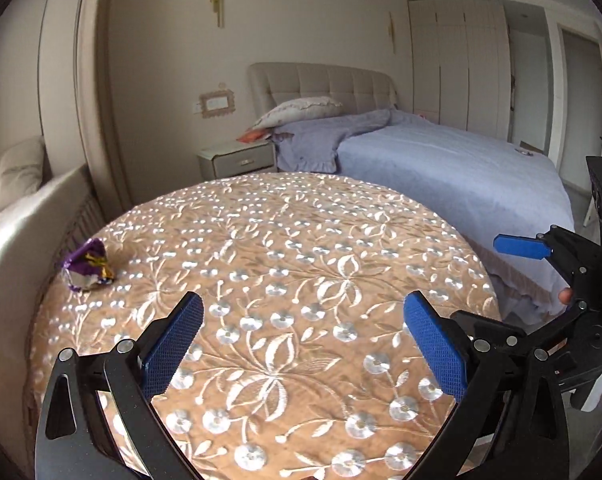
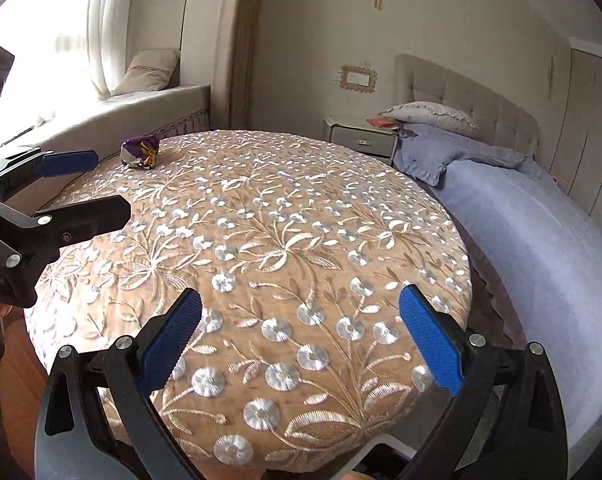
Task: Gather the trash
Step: 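Move both tools back toward the purple wrapper on the table, then grasp the purple wrapper with the left gripper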
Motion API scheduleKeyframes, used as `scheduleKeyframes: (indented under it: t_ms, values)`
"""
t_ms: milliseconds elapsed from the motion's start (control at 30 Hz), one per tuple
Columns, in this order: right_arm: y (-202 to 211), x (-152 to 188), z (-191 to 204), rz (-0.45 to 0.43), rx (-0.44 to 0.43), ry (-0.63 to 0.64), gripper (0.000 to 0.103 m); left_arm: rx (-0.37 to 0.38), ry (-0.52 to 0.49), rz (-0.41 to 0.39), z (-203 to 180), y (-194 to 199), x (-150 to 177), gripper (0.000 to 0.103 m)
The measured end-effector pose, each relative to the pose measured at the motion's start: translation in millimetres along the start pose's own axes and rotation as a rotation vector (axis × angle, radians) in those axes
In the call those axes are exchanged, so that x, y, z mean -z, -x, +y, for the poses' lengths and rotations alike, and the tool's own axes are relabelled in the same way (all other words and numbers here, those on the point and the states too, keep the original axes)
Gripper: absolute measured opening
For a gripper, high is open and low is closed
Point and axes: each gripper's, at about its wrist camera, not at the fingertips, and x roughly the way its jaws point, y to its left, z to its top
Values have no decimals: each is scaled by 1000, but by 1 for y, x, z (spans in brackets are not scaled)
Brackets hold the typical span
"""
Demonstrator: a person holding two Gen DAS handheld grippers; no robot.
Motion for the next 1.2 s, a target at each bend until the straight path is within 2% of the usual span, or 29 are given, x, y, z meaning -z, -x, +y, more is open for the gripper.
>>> scheduleKeyframes:
  t_ms: [333, 567, 767, 867, 1033, 1200]
  values:
    - [-66, -78, 80, -27, -158, 113, 98, -193, 98, 5, 108, -7, -5, 98]
    - [-134, -128, 142, -4, -265, 171, 98, -285, 150, 55, 191, -39, -17, 98]
    - [-202, -164, 190, 53, -321, 173, 98, -283, 217, 157, 259, -89, -22, 98]
    - [-239, -180, 208, 101, -353, 139, 98, -246, 241, 187, 283, -112, -28, 98]
    - [-289, -199, 228, 189, -383, 78, 98, -195, 269, 241, 312, -153, -34, 98]
    - [-311, -208, 238, 238, -423, 28, 98, -164, 281, 303, 325, -181, -33, 98]
